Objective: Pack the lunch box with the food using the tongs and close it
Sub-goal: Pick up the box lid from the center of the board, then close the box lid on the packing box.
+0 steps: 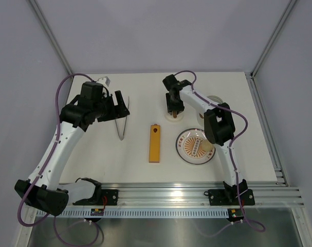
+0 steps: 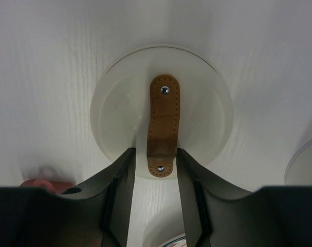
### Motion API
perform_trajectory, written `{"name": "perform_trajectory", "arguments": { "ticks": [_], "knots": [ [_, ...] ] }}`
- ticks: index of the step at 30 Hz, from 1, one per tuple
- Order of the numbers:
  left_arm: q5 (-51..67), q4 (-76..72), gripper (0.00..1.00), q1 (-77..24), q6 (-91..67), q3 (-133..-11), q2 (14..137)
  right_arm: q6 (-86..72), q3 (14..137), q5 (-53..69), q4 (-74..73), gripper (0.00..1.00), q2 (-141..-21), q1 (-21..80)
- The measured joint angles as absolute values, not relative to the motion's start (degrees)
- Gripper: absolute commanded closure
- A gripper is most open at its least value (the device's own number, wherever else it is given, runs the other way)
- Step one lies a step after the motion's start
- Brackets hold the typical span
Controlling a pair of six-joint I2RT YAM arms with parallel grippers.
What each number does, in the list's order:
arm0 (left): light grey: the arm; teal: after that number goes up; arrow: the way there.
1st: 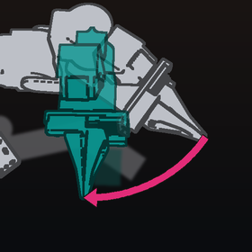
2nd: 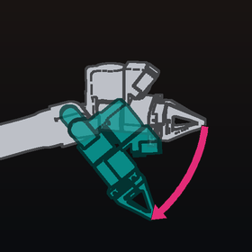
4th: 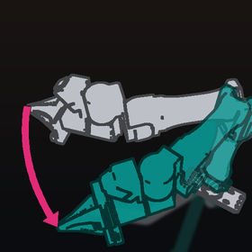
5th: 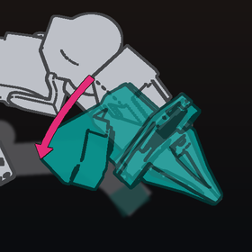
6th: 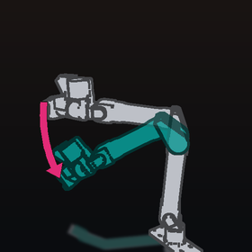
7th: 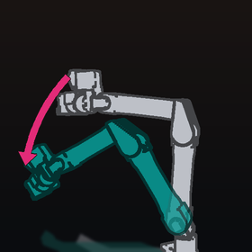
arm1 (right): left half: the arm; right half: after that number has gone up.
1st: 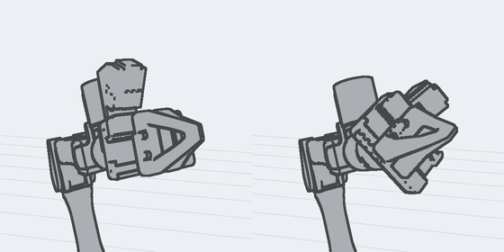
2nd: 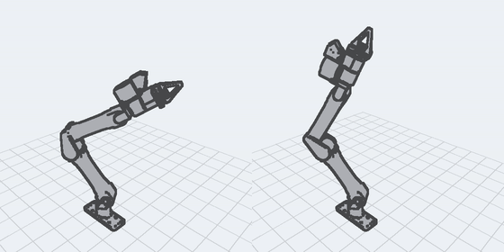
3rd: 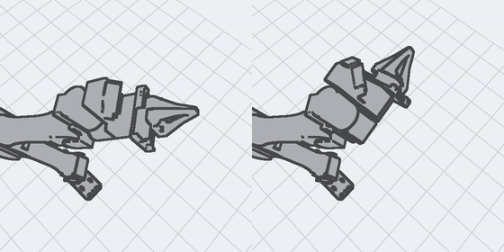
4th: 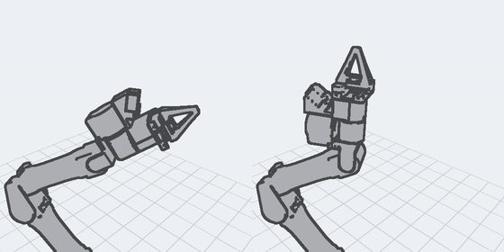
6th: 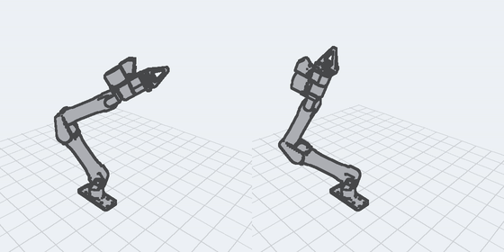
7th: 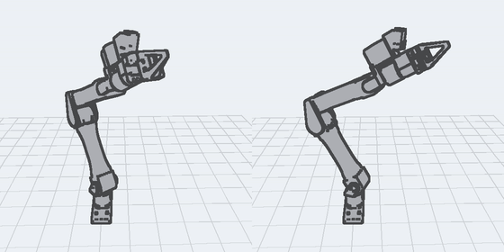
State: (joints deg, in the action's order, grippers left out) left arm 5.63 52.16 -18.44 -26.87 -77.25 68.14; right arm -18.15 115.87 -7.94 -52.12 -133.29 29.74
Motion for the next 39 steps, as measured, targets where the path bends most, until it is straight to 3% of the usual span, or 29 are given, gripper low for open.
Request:
{"name": "perform_trajectory", "arguments": {
  "ticks": [8,10,15,16,26,33,39],
  "knots": [
    [6.55,52.18,0.18,-18.41,-26.85,-76.14,67.75,-16.88,117.03,-10.04,-51.81,0.53,-134.17,29.71],
    [6.83,52.01,0.18,-18.41,-26.85,-75.75,67.57,-16.38,117.16,-10.52,-51.66,0.56,-134.39,29.71],
    [7.31,51.96,0.18,-18.41,-26.85,-75.13,67.35,-14.98,117.71,-12.14,-50.52,0.98,-134.76,29.71],
    [7.35,51.86,0.18,-18.41,-26.85,-74.87,67.18,-14.55,117.75,-12.43,-50.33,1.0,-134.76,29.71],
    [7.75,51.18,0.18,-18.41,-26.96,-72.55,66.41,-12.36,118.63,-13.02,-51.16,1.0,-130.28,29.67],
    [9.17,49.84,0.18,-18.41,-27.55,-70.22,66.96,-10.02,131.5,-16.05,-58.19,1.0,-123.11,28.51],
    [9.69,49.45,0.19,-18.41,-27.66,-69.91,67.35,-10.09,137.58,-15.88,-65.23,1.0,-117.14,20.95]
  ]
}}
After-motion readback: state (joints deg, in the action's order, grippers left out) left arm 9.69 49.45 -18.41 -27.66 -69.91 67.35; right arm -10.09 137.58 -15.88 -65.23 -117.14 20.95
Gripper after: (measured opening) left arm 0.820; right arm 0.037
